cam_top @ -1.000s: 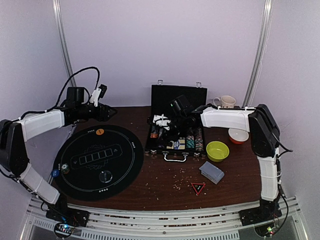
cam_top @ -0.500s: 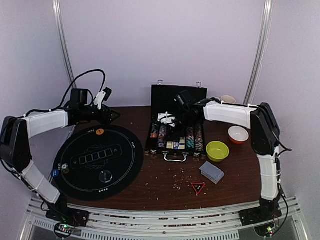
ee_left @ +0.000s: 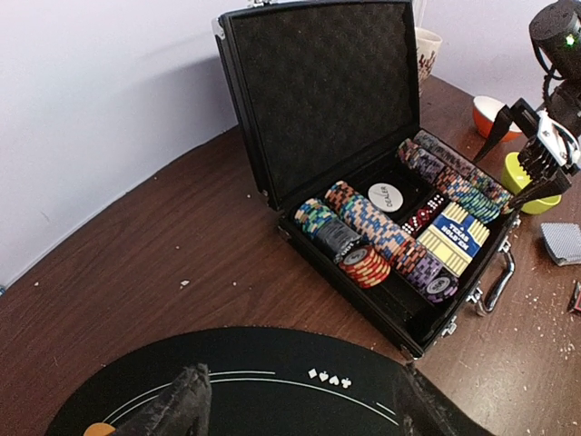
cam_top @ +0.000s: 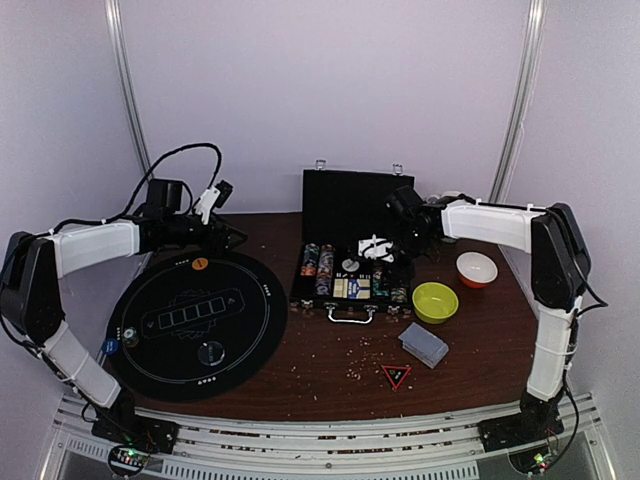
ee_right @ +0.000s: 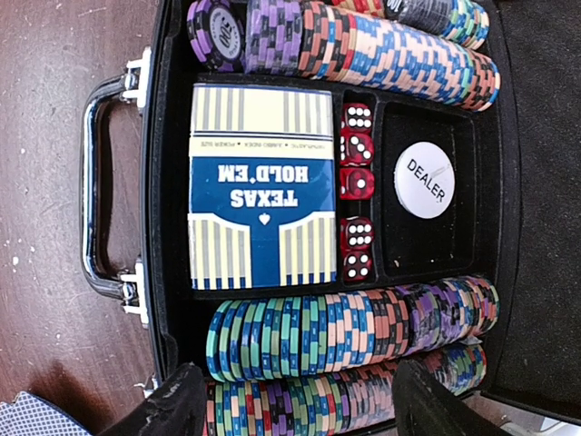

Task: Distribute texas hold em gaming equipment
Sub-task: Pick up the pile of poker chips from the chip case.

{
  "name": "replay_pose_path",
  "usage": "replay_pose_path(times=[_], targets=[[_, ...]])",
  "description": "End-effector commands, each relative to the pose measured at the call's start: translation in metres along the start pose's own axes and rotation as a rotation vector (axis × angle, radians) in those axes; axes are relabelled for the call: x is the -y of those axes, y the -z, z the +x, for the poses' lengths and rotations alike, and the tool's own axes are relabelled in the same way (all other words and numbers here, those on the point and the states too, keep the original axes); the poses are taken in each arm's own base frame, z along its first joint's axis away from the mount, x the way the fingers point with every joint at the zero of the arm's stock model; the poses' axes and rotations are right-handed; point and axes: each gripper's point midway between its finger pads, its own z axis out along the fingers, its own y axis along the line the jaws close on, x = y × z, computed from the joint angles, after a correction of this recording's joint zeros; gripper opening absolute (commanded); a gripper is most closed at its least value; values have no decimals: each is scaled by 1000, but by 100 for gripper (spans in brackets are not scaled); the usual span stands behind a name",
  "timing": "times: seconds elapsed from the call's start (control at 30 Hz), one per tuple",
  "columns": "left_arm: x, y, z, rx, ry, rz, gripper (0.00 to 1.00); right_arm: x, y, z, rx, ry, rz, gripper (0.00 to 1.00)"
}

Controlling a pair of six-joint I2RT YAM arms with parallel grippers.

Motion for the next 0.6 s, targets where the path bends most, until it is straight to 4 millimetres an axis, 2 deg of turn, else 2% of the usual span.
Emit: replay_pose_path(times=[0.0,0.17,0.4,0.57], targets=[[-2,-3,-6,5,-43,-6,71,-5,-6,14,-66,17,-24,73],[-3,-7,2,-20,-43,-4,72,-9,-9,22,-103,36,-35,74],[-4,-11,7,-35,-37,-2,72,-13,-19,23,-121,43,-52,69],[-5,-12,9,-42,-36,-4,72,-20,-20,20,-126,62,-56,70]])
